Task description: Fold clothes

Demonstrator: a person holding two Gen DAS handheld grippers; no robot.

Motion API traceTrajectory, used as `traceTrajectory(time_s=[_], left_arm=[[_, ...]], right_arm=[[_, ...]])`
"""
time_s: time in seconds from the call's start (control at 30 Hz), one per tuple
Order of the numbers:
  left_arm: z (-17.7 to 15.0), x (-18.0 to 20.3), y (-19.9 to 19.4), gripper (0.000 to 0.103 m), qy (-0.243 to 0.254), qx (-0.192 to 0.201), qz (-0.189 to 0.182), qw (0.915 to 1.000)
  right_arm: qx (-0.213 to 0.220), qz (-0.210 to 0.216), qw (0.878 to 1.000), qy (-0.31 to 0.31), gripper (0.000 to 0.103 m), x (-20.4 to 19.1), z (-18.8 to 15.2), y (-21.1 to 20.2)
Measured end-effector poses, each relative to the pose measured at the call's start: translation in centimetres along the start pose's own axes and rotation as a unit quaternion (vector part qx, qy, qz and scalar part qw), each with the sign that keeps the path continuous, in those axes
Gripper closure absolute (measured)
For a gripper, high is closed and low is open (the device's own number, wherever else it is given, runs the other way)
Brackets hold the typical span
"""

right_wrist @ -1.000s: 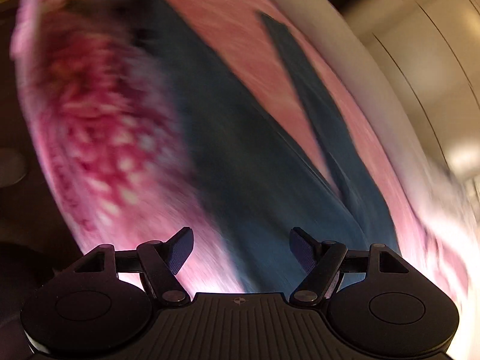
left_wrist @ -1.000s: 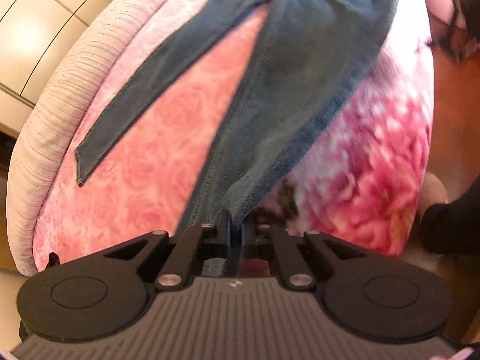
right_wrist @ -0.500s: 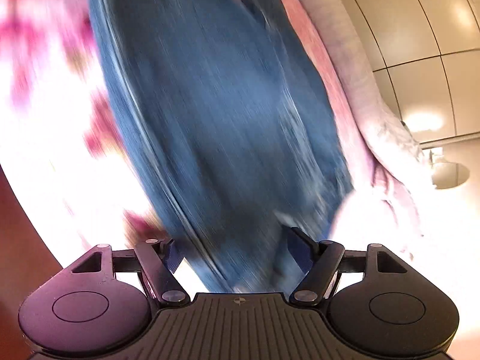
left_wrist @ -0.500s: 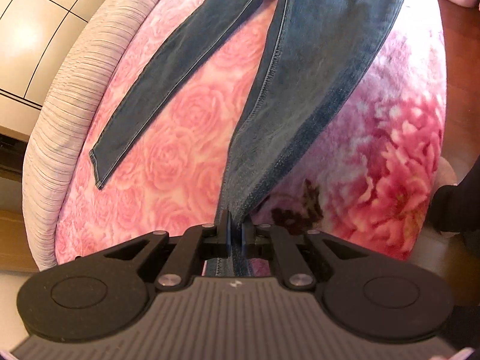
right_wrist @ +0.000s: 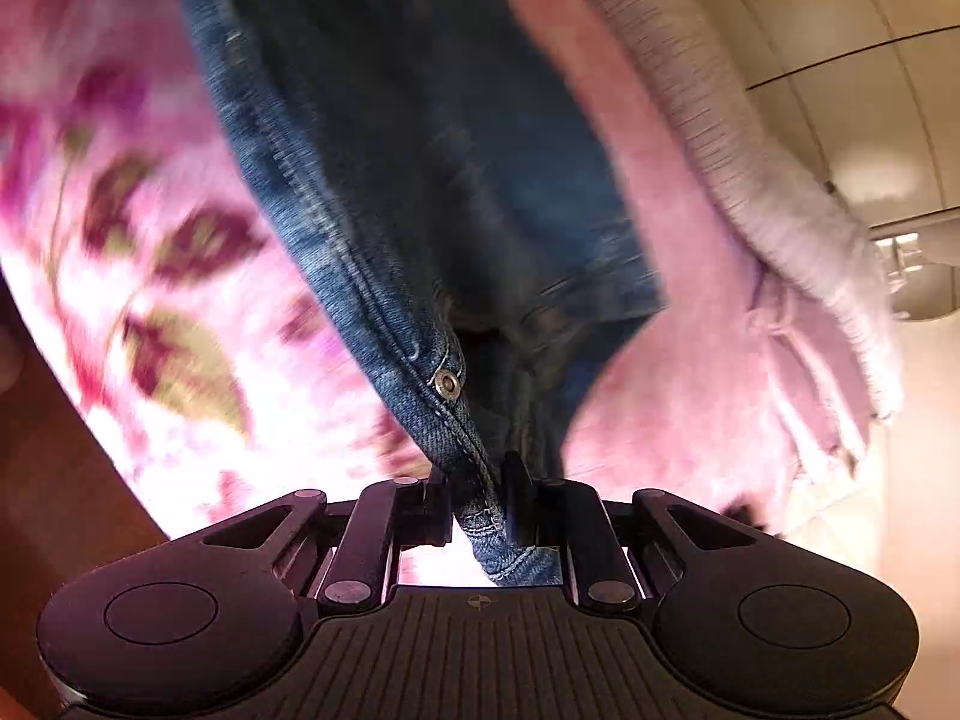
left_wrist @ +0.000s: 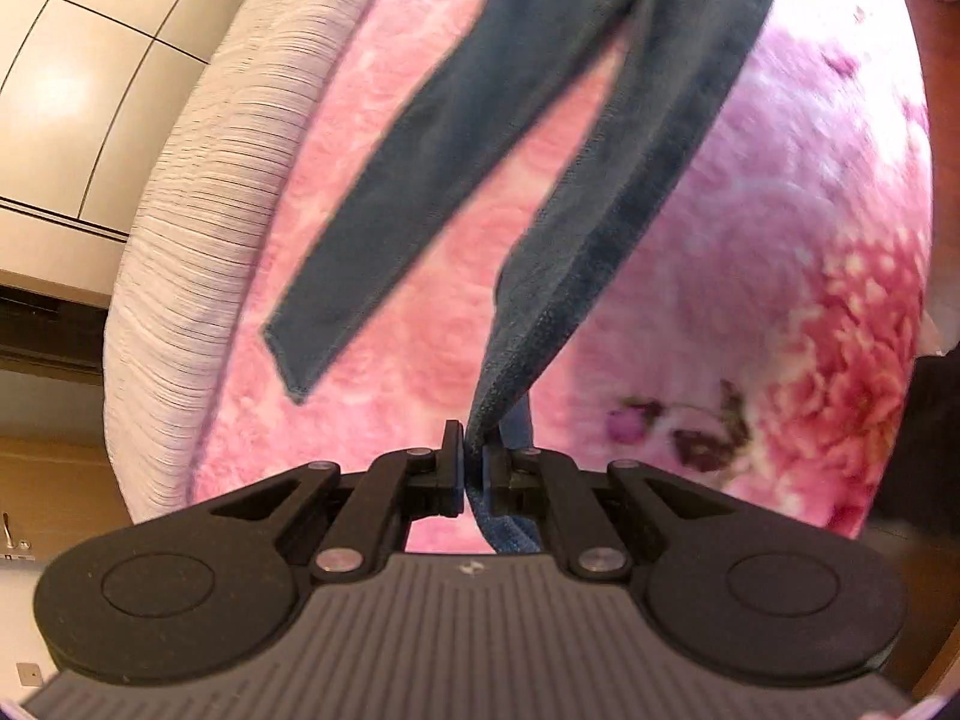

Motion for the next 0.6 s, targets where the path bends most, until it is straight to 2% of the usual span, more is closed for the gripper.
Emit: traceTrajectory(time_s=[0.13,0.27,0.47,0.6], left_arm=[[1.7,-6.7,0.5,0.098,-0.006,0.006,-0.032,0.9995],[4.0,-13.6,2.5,0.098,-0.008,0.012,-0.071,0.9973],[6.6,-19.0,7.1,0.098,0.035,-0.005,-0.148,0.9884],[8.2,-21.4,11.4,0.098,0.036,-0.028,-0.177,0.9831]], right_arm=[[0.005,0.003,1.0,-0.012,0.089,5.6,5.6,-1.7],[-0.014,0.012,0.999,-0.028,0.089,9.6,9.0,-1.6],[-0.041,0.046,0.997,-0.047,0.089,13.9,12.4,2.9],[-0.044,0.083,0.993,-0.065,0.089,15.4,13.6,6.0]])
Point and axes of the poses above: each gripper's, at about its wrist camera, not at the fingertips, and y roughly the way its jaws point, x to its right, z to its top, the point moved 7 cm from there along y, roughly the way its jaws point, and after that the axes turned 10 degrees about y, right-handed, at the moved point
